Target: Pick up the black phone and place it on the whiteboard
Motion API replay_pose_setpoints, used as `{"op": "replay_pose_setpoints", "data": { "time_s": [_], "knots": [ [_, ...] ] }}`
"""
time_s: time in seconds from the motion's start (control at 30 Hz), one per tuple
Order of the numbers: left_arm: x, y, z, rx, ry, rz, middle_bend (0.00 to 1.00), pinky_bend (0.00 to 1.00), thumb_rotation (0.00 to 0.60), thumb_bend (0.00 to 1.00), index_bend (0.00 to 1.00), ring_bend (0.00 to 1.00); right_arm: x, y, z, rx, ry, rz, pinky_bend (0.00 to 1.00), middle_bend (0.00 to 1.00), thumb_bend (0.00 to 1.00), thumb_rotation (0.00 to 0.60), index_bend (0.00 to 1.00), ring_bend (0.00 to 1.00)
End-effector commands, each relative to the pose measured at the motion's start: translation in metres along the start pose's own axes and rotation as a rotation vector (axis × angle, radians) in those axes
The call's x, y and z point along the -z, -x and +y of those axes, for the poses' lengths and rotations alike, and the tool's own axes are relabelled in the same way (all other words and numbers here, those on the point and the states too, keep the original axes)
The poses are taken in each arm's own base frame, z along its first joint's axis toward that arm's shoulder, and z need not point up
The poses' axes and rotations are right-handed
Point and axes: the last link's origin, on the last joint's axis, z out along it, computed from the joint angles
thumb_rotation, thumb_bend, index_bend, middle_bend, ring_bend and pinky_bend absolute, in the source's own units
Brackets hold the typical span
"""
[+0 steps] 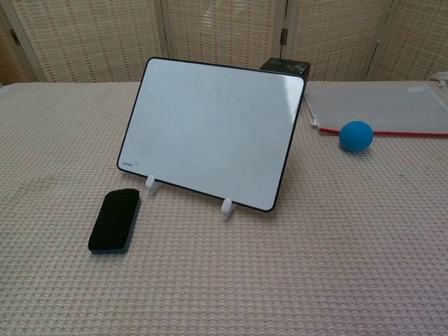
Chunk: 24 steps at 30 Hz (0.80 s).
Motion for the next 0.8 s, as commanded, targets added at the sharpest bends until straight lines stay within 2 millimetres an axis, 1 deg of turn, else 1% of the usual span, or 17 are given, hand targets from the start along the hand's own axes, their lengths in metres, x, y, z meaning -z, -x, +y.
{"op": "replay_pose_setpoints", "data": {
  "time_s": [0.03,0.07,0.13,0.23,0.4,0.6,0.8],
  "knots": [
    [-0.031,-0.005,-0.004,-0.060,0.072,0.009,0.68,0.65,0.600,0.20,0.06,0.55,-0.002,0.001,0.001,-0.001,0.010,-0.004,0.00,0.00,0.33,0.600,0.00,0.00],
    [-0.037,-0.005,-0.005,-0.065,0.097,0.012,0.71,0.67,0.600,0.20,0.07,0.58,-0.004,0.002,0.001,0.001,0.016,-0.007,0.00,0.00,0.33,0.600,0.00,0.00],
    [-0.050,-0.005,-0.008,-0.072,0.160,0.022,0.81,0.73,0.600,0.19,0.08,0.67,-0.008,0.004,0.003,0.005,0.030,-0.020,0.00,0.00,0.33,0.600,0.00,0.00],
    [-0.066,-0.005,-0.008,-0.101,0.235,0.029,0.88,0.78,0.600,0.19,0.12,0.74,-0.016,0.006,0.006,0.000,0.051,-0.043,0.00,0.00,0.33,0.600,0.00,0.00],
    [-0.094,-0.006,-0.003,-0.151,0.347,0.055,0.91,0.79,0.600,0.19,0.19,0.76,-0.026,0.010,0.009,-0.013,0.082,-0.077,0.00,0.00,0.33,0.600,0.00,0.00],
    [-0.117,-0.001,0.004,-0.207,0.424,0.015,0.95,0.82,0.600,0.19,0.26,0.81,-0.033,0.009,0.015,-0.040,0.107,-0.104,0.00,0.00,0.33,0.600,0.00,0.00],
    [-0.134,0.005,0.013,-0.253,0.470,-0.003,0.97,0.83,0.600,0.19,0.28,0.82,-0.038,0.009,0.021,-0.060,0.125,-0.120,0.00,0.00,0.33,0.600,0.00,0.00]
  ]
}}
